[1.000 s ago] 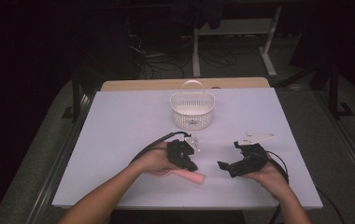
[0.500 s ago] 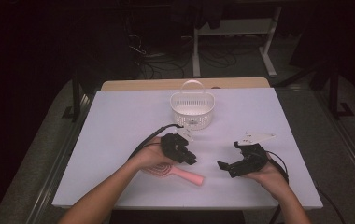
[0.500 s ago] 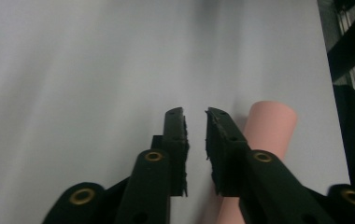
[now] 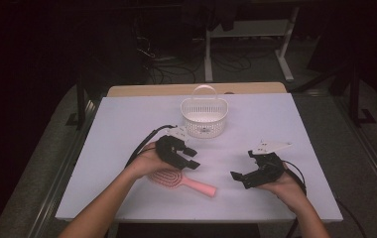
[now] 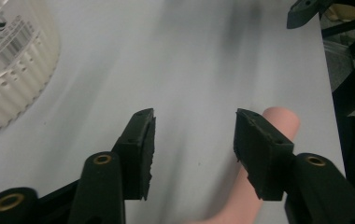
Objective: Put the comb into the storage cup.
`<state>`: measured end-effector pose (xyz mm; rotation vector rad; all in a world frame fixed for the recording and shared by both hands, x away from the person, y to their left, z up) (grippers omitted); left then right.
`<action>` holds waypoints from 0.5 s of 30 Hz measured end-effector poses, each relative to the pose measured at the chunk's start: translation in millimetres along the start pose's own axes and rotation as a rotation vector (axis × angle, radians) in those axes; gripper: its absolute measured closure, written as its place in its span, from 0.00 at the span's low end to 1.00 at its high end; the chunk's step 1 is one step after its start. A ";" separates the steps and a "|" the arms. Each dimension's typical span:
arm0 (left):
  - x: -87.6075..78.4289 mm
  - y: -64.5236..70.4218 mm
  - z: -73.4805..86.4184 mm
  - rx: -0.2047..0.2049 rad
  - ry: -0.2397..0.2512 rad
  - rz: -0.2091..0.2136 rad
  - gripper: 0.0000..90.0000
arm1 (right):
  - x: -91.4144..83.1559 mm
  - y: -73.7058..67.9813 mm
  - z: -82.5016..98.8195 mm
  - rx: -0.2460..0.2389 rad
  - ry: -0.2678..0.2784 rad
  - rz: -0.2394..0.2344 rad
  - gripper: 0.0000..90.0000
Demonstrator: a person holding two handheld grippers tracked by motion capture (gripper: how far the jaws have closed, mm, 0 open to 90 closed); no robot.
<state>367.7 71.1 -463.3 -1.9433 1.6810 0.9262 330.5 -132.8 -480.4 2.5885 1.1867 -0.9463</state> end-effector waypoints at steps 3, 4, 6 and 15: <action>-7.1 -1.6 2.8 -0.018 0.022 -0.018 0.43 | -0.2 -0.1 0.0 0.000 0.000 0.000 0.00; -9.7 -2.6 4.0 -0.022 0.029 -0.029 0.38 | -0.3 0.2 0.0 -0.001 0.001 0.000 0.00; -15.2 -4.3 6.5 -0.033 0.044 -0.047 0.34 | -0.3 0.3 0.0 -0.001 0.001 0.000 0.00; -43.0 -7.8 27.7 -0.093 0.106 -0.120 0.25 | -0.3 0.4 0.1 0.000 0.001 -0.002 0.00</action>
Point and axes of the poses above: each handheld gripper's, and its own axes: x roughly forward along the jaws, z roughly out of its underside, y roughly to its right, the point moved 8 cm from there along x, roughly forward along the jaws, and after that the axes turned 1 degree about x, right-handed, at the moved point
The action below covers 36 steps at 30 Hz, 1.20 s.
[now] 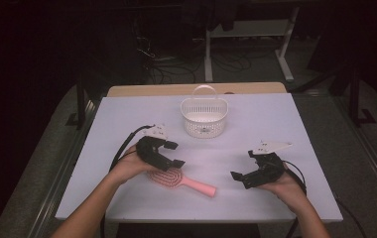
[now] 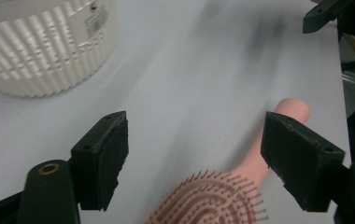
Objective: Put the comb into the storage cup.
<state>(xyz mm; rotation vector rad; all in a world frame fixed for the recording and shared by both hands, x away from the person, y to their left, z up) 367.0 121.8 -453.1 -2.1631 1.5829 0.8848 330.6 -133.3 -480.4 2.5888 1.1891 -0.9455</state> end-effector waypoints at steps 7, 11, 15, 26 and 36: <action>-20.1 -3.4 19.9 -0.022 0.027 -0.058 0.18 | 0.8 -0.5 0.3 -0.001 -0.003 0.001 0.00; -30.5 -7.0 29.7 -0.045 0.043 -0.090 0.14 | 0.7 -0.5 0.4 -0.002 -0.004 0.001 0.00; -39.4 -6.9 39.4 -0.059 0.067 -0.110 0.10 | 0.9 -0.6 0.4 -0.004 -0.005 0.000 0.00; -50.2 -2.6 66.2 -0.090 0.082 -0.140 0.00 | 1.5 -2.3 0.4 -0.007 -0.007 -0.014 0.00; -54.5 -2.8 84.8 -0.114 0.071 -0.160 0.00 | 1.4 -2.0 -2.7 -0.012 -0.034 -0.029 0.00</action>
Point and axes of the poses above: each handheld gripper's, and its own axes: x roughly forward along the jaws, z roughly out of its underside, y roughly to its right, the point moved 8 cm from there along x, roughly forward along the jaws, and after that the axes turned 1 degree about x, right-handed, at the moved point
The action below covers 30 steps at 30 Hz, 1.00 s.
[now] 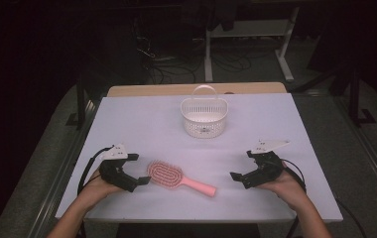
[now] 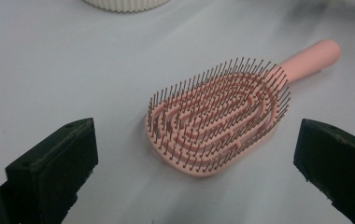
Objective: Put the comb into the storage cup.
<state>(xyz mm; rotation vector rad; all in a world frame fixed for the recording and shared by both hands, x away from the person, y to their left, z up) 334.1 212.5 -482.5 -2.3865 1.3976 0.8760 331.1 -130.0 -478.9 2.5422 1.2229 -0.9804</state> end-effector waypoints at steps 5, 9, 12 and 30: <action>0.0 -0.1 -0.1 -0.001 -0.003 -0.002 0.00 | 1.5 -2.5 -3.2 -0.015 -0.030 -0.011 0.00; -0.4 -0.2 -0.6 -0.006 -0.006 0.001 0.00 | 3.5 -5.7 -9.1 -0.018 -0.043 -0.025 0.00; 0.8 -0.1 0.5 -0.001 -0.017 0.003 0.00 | 4.8 -6.3 -11.8 -0.019 -0.049 -0.029 0.00; 0.9 1.6 0.8 0.016 -0.018 0.005 0.00 | 13.6 -14.8 -30.7 -0.035 -0.047 -0.056 0.00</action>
Point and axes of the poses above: each handheld gripper's, and its own axes: x roughly forward along the jaws, z roughly out of its underside, y roughly to its right, the point moved 8 cm from there along x, roughly forward along the jaws, and after that the axes turned 1 degree about x, right-handed, at the moved point
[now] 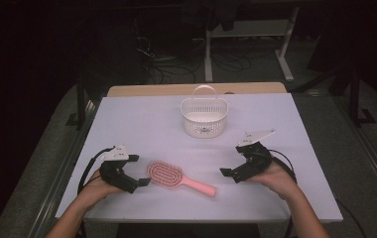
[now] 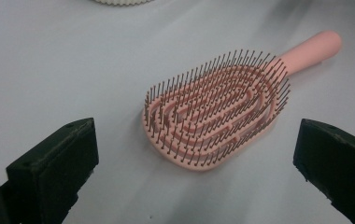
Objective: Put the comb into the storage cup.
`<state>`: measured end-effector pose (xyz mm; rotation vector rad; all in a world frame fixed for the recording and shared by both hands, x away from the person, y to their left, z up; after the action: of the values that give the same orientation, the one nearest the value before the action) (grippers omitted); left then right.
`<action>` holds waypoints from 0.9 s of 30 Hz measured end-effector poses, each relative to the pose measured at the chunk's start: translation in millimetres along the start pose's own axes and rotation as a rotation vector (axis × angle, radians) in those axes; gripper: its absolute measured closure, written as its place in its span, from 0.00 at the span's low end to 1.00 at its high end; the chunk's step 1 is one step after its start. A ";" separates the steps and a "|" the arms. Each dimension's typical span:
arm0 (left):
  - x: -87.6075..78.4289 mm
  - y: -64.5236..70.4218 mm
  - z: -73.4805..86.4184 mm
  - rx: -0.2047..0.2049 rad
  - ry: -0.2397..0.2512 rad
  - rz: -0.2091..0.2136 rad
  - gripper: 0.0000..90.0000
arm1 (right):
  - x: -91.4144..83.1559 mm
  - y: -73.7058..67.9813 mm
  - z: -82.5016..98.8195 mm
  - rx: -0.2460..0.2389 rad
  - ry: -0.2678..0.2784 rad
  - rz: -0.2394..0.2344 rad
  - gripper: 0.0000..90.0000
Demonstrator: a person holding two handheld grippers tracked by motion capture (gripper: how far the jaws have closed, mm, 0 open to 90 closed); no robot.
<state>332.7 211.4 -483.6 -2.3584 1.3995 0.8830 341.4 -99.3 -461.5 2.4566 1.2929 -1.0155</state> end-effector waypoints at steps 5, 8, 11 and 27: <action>-0.5 0.0 -0.4 0.003 -0.001 -0.001 0.00 | 3.4 -2.9 -7.4 -0.008 -0.007 -0.012 0.00; -0.9 0.1 -0.5 0.004 -0.005 0.002 0.00 | 5.2 -4.1 -9.6 -0.012 -0.012 -0.019 0.00; -0.9 0.6 -0.5 0.012 -0.005 -0.007 0.00 | 7.6 -6.6 -13.5 -0.019 -0.016 -0.027 0.00; -0.1 3.1 -1.1 0.009 0.001 -0.002 0.00 | 19.4 -18.7 -38.2 -0.059 -0.017 -0.060 0.00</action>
<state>330.4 209.4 -482.4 -2.3537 1.3987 0.8735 352.8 -58.1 -442.7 2.3747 1.3786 -0.9947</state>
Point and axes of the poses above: each handheld gripper's, and its own axes: x roughly forward along the jaws, z roughly out of its underside, y roughly to its right, the point moved 8 cm from there along x, roughly forward along the jaws, and after that the axes turned 1 degree about x, right-handed, at the moved point
